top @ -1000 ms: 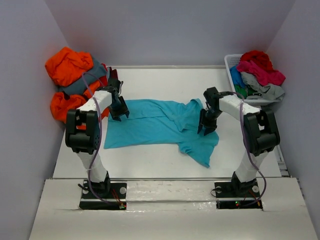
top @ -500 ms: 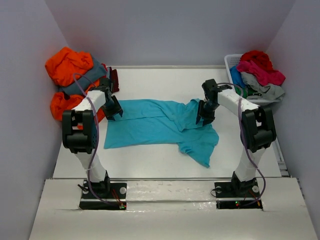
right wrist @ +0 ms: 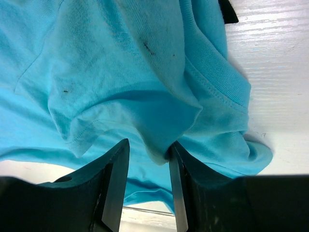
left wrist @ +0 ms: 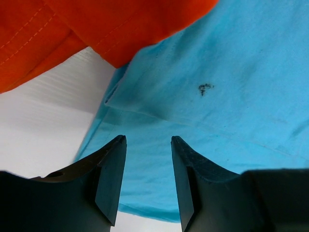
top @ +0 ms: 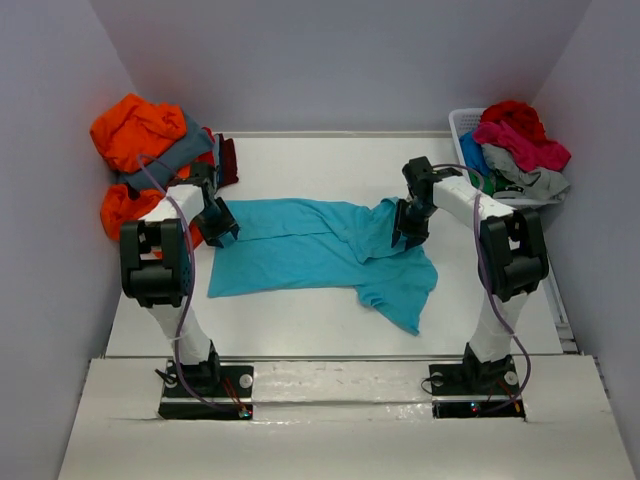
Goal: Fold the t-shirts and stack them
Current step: Fold the flattened T-shirt at the center of the board.
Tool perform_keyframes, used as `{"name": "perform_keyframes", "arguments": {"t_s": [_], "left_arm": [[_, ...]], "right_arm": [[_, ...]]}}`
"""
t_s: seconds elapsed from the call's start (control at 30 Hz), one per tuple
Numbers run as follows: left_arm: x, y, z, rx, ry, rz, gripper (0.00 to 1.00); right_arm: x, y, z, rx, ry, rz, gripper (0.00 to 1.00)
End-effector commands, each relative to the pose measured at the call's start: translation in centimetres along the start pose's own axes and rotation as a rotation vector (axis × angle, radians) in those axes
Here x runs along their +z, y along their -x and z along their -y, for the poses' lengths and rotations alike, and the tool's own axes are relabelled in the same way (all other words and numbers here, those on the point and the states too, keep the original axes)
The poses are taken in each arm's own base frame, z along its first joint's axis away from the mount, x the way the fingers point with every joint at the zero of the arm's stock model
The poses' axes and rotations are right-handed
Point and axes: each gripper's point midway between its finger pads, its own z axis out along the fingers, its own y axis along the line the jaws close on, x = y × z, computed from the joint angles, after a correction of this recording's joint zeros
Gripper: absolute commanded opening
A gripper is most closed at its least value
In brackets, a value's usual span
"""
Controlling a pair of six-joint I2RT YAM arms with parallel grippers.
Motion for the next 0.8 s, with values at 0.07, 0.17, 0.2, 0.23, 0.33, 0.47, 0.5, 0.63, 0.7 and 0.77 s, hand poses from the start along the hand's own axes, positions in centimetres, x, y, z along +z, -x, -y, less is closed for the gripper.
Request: {"name": "perform_keyframes", "arguments": {"t_s": [0.07, 0.17, 0.2, 0.23, 0.33, 0.47, 0.5, 0.63, 0.7, 0.77], "left_arm": [[-0.7, 0.9, -0.4, -0.021, -0.010, 0.035, 0.54], [-0.4, 1.9, -0.4, -0.030, -0.002, 0.047, 0.54], [-0.2, 2.0, -0.4, -0.030, 0.004, 0.043, 0.54], [-0.2, 2.2, -0.4, -0.028, 0.005, 0.045, 0.54], [-0.1, 2.8, -0.3, -0.025, 0.014, 0.053, 0.54], [0.0, 3.8, -0.7, -0.043, 0.021, 0.062, 0.54], [0.1, 3.9, -0.8, -0.043, 0.027, 0.065, 0.54], [0.3, 4.1, -1.1, -0.049, 0.034, 0.060, 0.54], [0.4, 4.3, -1.6, -0.055, 0.042, 0.061, 0.54], [0.3, 4.3, -1.6, -0.053, 0.043, 0.063, 0.54]], "right_arm": [[-0.4, 0.2, -0.3, -0.025, 0.001, 0.015, 0.44], [-0.3, -0.1, -0.2, -0.025, 0.002, 0.010, 0.44], [-0.3, -0.1, -0.2, -0.028, 0.002, 0.010, 0.44], [-0.2, -0.2, -0.1, -0.028, 0.001, 0.009, 0.44], [-0.2, -0.4, -0.1, -0.027, 0.002, 0.004, 0.44], [-0.2, -0.4, -0.1, -0.027, 0.004, 0.005, 0.44], [-0.2, -0.4, -0.1, -0.027, 0.004, 0.005, 0.44], [-0.1, -0.5, -0.1, -0.027, 0.004, 0.002, 0.44], [0.0, -0.6, 0.0, -0.027, 0.003, 0.000, 0.44], [0.0, -0.7, 0.1, -0.025, 0.001, -0.002, 0.44]]}}
